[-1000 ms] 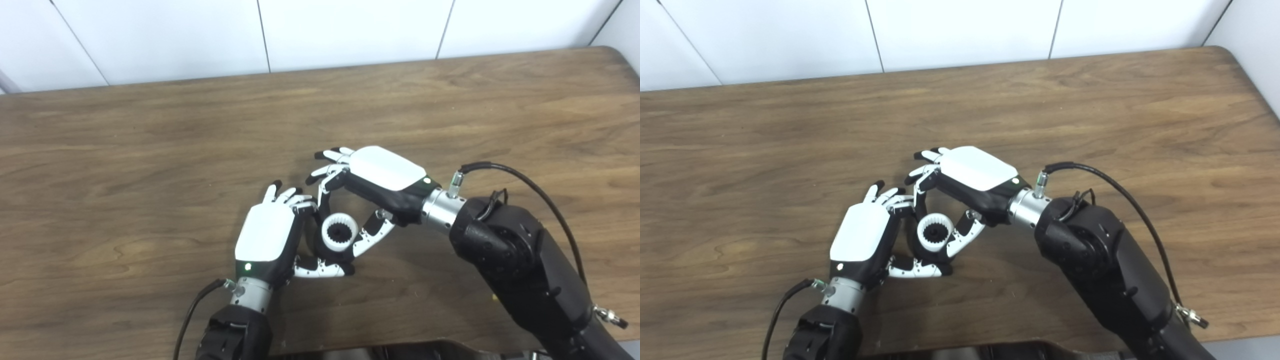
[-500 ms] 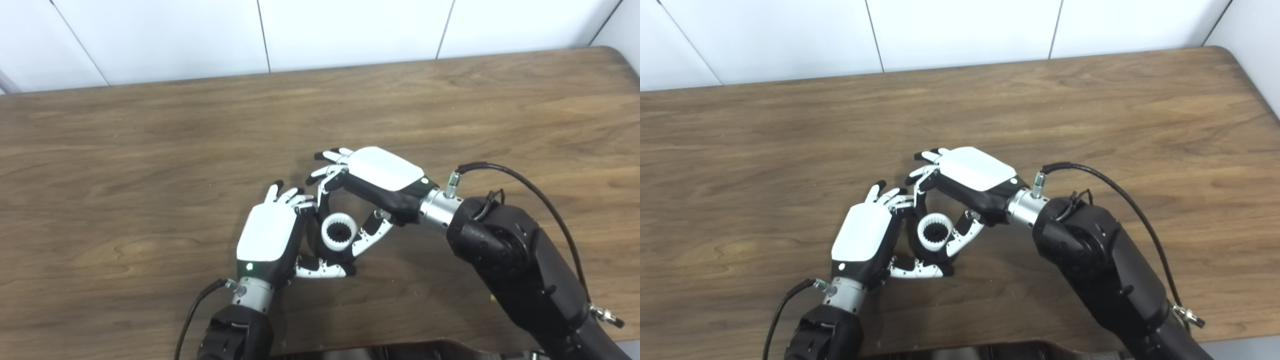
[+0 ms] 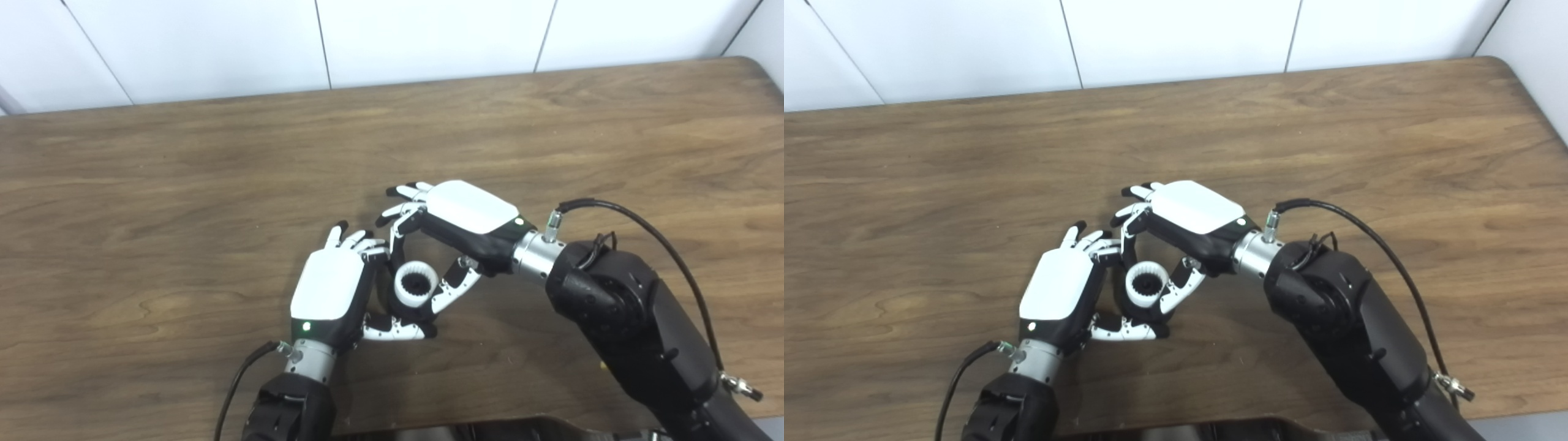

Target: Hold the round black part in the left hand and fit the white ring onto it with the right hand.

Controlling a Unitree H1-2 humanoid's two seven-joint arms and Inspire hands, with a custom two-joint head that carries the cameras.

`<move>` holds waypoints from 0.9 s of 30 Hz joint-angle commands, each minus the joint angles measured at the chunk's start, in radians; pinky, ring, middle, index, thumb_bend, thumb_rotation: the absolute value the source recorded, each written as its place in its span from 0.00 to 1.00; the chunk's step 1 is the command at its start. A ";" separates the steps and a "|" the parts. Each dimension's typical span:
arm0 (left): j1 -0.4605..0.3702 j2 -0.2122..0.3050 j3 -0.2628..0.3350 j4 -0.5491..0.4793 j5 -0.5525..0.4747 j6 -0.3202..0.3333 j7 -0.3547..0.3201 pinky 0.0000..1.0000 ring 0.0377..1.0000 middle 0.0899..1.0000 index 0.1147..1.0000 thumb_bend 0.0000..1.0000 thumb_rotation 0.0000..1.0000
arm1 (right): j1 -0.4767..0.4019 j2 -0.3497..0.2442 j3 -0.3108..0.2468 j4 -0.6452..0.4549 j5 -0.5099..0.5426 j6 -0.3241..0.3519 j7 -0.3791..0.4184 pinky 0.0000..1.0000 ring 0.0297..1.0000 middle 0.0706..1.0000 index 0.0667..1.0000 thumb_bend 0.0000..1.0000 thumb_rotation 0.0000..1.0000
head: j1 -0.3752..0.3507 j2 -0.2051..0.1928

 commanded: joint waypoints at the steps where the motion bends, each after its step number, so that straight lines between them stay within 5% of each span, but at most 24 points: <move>1: -0.006 -0.013 -0.008 -0.019 0.013 -0.001 -0.005 1.00 0.87 0.74 0.42 0.52 0.06 | -0.018 0.004 -0.017 -0.013 0.004 -0.021 -0.028 1.00 0.98 0.83 0.45 0.52 0.13 | 0.001 0.001; 27: -0.009 -0.015 -0.011 -0.017 0.016 0.002 -0.002 1.00 0.88 0.74 0.42 0.52 0.06 | 0.003 0.007 -0.012 0.001 -0.009 -0.053 -0.034 0.98 0.97 0.82 0.45 0.52 0.13 | -0.001 0.007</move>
